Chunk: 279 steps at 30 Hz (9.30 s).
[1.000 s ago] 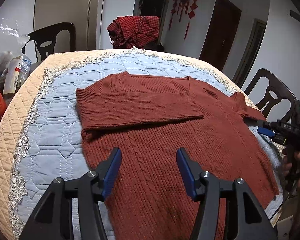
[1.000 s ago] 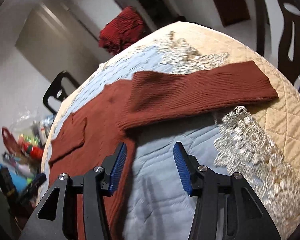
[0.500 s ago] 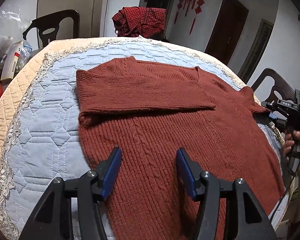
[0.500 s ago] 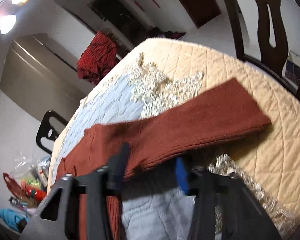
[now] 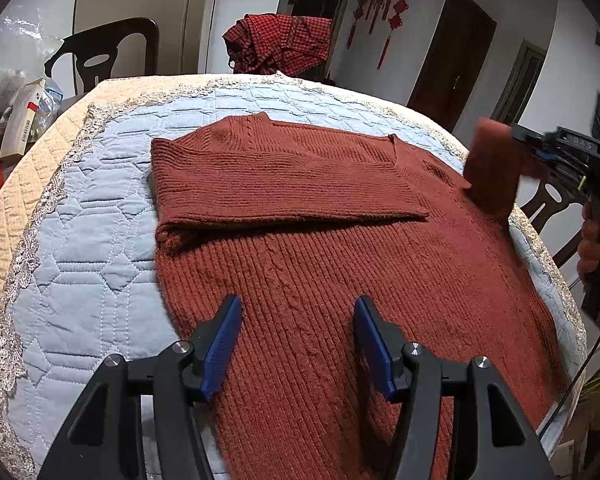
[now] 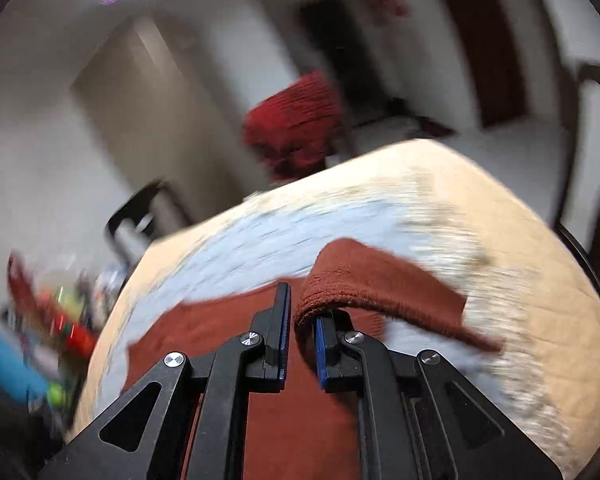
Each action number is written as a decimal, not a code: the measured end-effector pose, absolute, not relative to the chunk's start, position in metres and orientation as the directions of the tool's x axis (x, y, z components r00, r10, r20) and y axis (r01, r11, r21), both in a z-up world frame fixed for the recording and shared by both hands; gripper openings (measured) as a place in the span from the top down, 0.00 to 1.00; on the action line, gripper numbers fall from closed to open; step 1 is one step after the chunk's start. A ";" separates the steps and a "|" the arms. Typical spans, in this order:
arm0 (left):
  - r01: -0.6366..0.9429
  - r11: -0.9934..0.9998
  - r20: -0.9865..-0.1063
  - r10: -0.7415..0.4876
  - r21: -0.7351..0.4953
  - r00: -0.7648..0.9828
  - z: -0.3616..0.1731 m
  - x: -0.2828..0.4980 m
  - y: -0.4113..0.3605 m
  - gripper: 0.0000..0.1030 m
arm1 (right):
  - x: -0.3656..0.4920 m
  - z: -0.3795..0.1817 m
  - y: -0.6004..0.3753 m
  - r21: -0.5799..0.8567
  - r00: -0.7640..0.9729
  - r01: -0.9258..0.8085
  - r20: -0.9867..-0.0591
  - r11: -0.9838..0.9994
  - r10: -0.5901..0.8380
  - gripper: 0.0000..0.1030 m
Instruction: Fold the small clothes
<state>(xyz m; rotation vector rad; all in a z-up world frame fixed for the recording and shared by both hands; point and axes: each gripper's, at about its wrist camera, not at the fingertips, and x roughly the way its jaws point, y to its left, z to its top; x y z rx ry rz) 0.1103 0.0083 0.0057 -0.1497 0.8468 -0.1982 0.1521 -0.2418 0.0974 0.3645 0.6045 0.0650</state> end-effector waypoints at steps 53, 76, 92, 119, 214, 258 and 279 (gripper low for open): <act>0.241 0.938 -0.751 -0.344 -0.249 0.564 0.019 0.226 -0.034 0.87 | 0.159 0.032 -0.262 0.278 0.693 0.036 -0.699 0.960 0.177 0.93; 0.315 0.921 -0.724 -0.379 -0.231 0.576 0.019 0.197 -0.047 0.71 | 0.153 0.043 -0.240 0.220 0.648 -0.076 -0.731 0.973 0.216 0.96; 0.286 0.919 -0.687 -0.392 -0.271 0.611 0.029 0.173 -0.028 0.68 | 0.131 0.037 -0.250 0.155 0.661 -0.003 -0.741 0.988 0.119 0.96; 0.019 0.981 -0.728 -0.158 -0.195 0.668 0.005 0.228 0.067 0.64 | 0.226 0.011 -0.259 0.237 0.629 0.035 -0.760 0.971 0.163 0.90; 0.103 0.897 -0.680 -0.397 -0.430 0.616 -0.001 0.008 0.021 0.48 | -0.012 0.002 -0.212 0.495 0.558 -0.099 -0.691 0.863 0.460 0.66; 0.156 0.864 -0.504 -0.417 -0.479 0.756 0.074 0.054 0.062 0.91 | 0.014 0.076 -0.236 0.600 0.720 -0.216 -0.435 0.770 0.541 0.93; -0.016 0.888 -0.705 -0.355 -0.460 0.615 0.011 0.226 0.079 0.91 | 0.207 0.021 -0.273 0.648 0.606 0.045 -0.623 0.760 0.495 0.93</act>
